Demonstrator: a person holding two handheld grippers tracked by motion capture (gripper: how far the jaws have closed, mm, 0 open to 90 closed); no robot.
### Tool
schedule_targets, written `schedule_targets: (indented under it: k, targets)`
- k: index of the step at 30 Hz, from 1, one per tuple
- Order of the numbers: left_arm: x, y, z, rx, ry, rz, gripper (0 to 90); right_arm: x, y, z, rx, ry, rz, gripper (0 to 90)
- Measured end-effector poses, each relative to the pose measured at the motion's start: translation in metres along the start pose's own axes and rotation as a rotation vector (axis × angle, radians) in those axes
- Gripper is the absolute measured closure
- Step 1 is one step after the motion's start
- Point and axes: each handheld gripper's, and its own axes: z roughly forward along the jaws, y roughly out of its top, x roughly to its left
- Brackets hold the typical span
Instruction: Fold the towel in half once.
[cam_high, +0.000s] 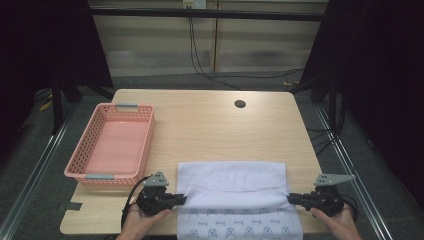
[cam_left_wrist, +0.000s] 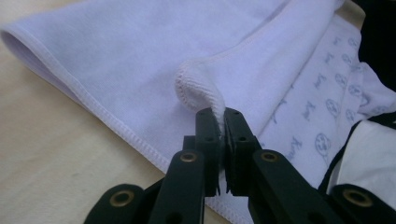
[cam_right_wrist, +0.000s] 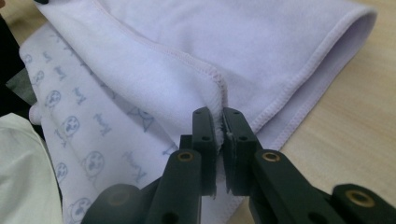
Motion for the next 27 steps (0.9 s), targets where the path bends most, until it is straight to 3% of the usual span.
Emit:
schedule_targets:
  k: [3, 5, 6, 7, 9, 16, 18, 20, 24, 27]
  targets:
    - [-0.003, 0.001, 0.007, 0.024, -0.004, 0.018, 86.1, -0.001, -0.001, 0.007, 0.036, 0.003, 0.009, 84.7]
    - [-0.003, 0.001, 0.011, 0.044, 0.003, 0.018, 86.0, 0.000, -0.001, 0.016, 0.083, 0.004, -0.009, 84.7]
    - [-0.002, 0.002, 0.013, 0.060, 0.012, 0.026, 86.0, 0.000, -0.001, 0.019, 0.100, 0.003, -0.016, 84.7]
    - [0.000, 0.002, 0.017, 0.091, 0.055, 0.049, 86.0, -0.001, -0.001, 0.020, 0.103, 0.008, -0.008, 84.8]
    - [0.004, 0.004, 0.022, 0.086, 0.044, 0.026, 85.9, -0.004, 0.000, 0.023, 0.108, 0.016, -0.001, 84.8]
    - [0.021, 0.017, 0.030, 0.057, 0.105, 0.009, 86.2, -0.007, 0.010, 0.031, 0.092, -0.048, -0.012, 85.0]
    - [0.032, 0.025, 0.033, 0.058, 0.110, -0.021, 86.2, -0.009, 0.014, 0.034, 0.086, -0.074, -0.018, 85.0]
    - [0.036, 0.030, 0.034, 0.067, 0.110, -0.017, 86.1, -0.009, 0.019, 0.038, 0.081, -0.125, -0.045, 84.9]
    - [0.047, 0.039, 0.039, 0.059, 0.122, -0.031, 86.2, -0.019, 0.027, 0.043, 0.071, -0.120, -0.016, 84.9]
    - [0.056, 0.048, 0.045, 0.043, 0.163, -0.027, 86.2, -0.028, 0.034, 0.048, 0.056, -0.126, -0.008, 84.9]
